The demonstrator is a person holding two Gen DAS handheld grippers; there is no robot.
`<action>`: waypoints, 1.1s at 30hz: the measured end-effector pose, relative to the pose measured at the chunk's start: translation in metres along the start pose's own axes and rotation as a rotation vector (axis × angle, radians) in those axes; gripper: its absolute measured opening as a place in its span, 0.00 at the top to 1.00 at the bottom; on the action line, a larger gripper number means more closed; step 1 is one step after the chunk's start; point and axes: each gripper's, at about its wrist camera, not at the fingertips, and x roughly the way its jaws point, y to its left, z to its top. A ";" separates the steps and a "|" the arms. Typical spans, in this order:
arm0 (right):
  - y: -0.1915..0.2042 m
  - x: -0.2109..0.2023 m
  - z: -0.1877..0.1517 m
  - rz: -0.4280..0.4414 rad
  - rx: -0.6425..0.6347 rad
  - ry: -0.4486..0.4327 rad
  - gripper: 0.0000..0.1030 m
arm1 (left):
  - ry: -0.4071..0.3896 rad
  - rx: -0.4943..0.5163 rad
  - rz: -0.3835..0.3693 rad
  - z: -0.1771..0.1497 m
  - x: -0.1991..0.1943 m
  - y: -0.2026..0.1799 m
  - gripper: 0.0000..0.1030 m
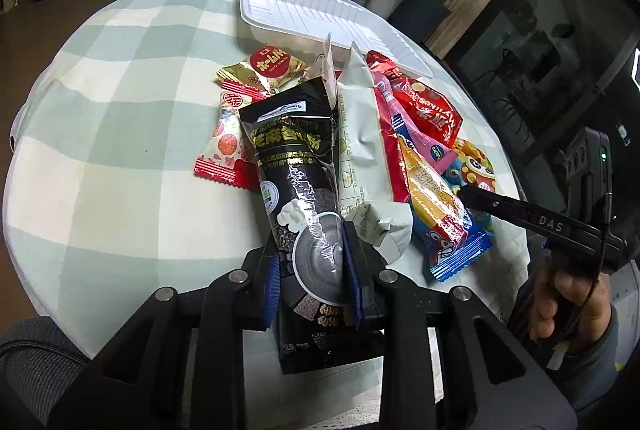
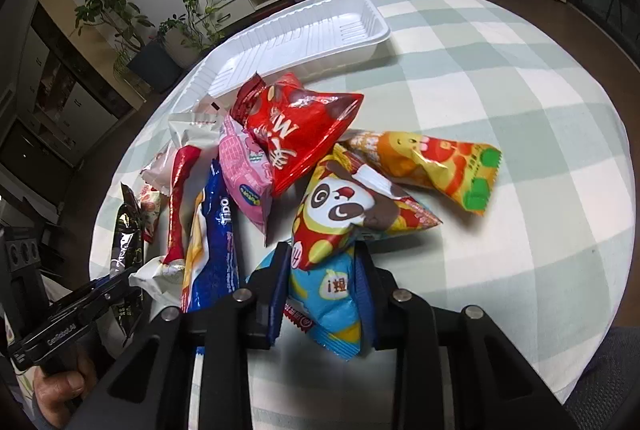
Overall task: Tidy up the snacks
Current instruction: 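Lift the black bag with the left tool while the right tool grasps the blue-yellow panda bag, then carry the black bag and the panda bag over the white tray with both tools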
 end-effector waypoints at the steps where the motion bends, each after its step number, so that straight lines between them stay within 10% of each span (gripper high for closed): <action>1: 0.000 -0.002 -0.001 0.005 0.001 -0.001 0.70 | 0.000 -0.001 0.001 0.000 0.000 0.000 0.76; 21: -0.007 -0.050 0.001 0.132 0.002 -0.056 0.73 | -0.050 -0.047 -0.039 0.019 -0.027 0.013 0.76; 33: -0.038 -0.065 0.130 0.017 -0.043 -0.247 0.73 | -0.106 0.003 -0.033 0.139 -0.027 0.027 0.76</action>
